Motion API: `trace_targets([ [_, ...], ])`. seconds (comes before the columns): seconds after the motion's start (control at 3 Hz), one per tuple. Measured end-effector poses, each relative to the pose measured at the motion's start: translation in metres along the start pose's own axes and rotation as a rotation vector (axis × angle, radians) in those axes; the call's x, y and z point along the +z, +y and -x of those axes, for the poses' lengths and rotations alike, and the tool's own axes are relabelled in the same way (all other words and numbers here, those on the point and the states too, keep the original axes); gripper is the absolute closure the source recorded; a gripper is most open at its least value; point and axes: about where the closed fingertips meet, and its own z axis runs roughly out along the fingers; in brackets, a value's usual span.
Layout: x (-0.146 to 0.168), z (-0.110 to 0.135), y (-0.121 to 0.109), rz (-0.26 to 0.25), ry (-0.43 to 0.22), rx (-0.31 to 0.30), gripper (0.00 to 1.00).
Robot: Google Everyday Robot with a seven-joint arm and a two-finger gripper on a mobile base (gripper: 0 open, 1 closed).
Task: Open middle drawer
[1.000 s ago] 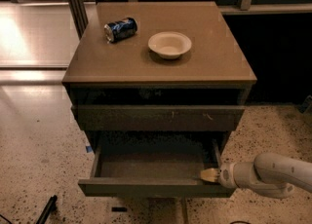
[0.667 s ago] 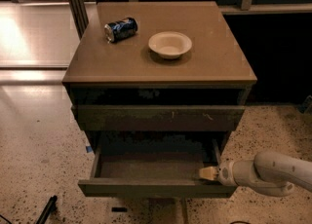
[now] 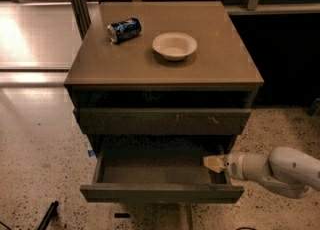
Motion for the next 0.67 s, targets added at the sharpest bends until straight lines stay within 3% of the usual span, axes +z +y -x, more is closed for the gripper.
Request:
trace_targets([
  [0.67,0.0023,0.0013,0.0047,0.010,-0.002,-0.008,0.58],
])
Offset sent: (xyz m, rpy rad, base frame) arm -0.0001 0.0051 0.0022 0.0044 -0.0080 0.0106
